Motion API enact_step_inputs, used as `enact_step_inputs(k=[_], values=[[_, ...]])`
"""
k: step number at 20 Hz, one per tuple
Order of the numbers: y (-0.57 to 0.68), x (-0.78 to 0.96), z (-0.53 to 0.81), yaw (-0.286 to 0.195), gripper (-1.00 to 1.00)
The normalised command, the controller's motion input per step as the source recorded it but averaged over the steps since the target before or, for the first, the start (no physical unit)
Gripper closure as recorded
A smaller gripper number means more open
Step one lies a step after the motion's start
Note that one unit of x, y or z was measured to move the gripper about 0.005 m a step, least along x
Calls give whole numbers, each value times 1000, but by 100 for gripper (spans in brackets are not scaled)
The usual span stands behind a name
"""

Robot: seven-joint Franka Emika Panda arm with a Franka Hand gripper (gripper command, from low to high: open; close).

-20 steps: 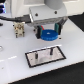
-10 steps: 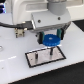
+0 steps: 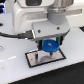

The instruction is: Insert the blue gear onto the right peg, followed by the red gear

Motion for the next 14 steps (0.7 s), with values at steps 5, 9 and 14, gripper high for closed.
enact_step_inputs(k=[5,9,14], values=[[32,313,-53,0,100],[54,215,33,0,100],[261,201,372,0,100]])
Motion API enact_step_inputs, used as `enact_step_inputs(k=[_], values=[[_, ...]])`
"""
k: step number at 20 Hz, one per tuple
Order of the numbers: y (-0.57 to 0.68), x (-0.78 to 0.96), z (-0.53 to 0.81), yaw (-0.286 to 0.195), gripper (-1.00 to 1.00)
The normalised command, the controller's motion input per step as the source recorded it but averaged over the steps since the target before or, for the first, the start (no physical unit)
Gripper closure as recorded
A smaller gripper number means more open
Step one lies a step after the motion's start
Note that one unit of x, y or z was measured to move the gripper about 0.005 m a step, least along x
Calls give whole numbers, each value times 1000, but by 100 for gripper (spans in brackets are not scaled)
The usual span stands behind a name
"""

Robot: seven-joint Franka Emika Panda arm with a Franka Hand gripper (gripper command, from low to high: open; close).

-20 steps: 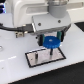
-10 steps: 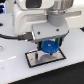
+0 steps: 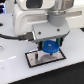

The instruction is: Insert the blue gear onto the right peg, followed by the red gear

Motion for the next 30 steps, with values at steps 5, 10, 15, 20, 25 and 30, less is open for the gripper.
enact_step_inputs(k=[5,10,15,20,25,30], values=[[-10,271,75,0,100],[-58,213,-82,0,100],[-100,219,-71,0,100],[-8,236,7,0,100],[0,390,293,0,100],[6,283,146,0,100]])
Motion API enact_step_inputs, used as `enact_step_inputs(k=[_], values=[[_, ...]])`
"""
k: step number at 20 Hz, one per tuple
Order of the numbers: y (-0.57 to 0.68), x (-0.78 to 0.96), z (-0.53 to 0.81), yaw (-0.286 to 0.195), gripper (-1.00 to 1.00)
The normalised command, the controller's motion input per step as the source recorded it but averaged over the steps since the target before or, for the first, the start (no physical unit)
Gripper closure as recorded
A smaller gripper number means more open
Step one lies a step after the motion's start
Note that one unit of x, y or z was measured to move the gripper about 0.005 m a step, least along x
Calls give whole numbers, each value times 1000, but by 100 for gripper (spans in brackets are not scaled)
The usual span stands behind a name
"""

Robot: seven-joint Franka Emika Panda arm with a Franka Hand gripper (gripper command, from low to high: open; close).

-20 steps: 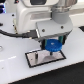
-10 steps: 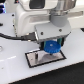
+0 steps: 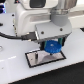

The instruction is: Insert the blue gear onto the right peg, followed by the red gear

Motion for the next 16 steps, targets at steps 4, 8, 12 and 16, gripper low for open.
enact_step_inputs(k=[4,8,12,16], values=[[1,285,-1,0,100],[15,240,201,0,100],[2,134,187,0,100],[4,170,244,0,100]])
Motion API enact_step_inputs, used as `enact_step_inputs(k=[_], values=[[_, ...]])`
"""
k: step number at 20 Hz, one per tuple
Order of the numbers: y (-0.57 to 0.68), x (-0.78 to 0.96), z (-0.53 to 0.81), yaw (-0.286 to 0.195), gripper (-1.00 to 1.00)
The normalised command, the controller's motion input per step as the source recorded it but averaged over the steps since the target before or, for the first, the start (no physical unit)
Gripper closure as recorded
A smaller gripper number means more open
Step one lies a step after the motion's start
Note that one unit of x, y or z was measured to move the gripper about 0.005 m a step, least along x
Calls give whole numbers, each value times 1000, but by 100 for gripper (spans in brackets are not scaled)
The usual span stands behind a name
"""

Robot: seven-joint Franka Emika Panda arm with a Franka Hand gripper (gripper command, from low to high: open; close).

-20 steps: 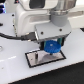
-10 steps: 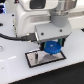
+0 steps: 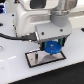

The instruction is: Insert the blue gear onto the right peg, followed by the red gear

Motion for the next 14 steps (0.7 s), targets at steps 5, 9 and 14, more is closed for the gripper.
enact_step_inputs(k=[5,9,14], values=[[3,140,203,0,100],[2,168,213,0,100],[-3,161,40,0,100]])
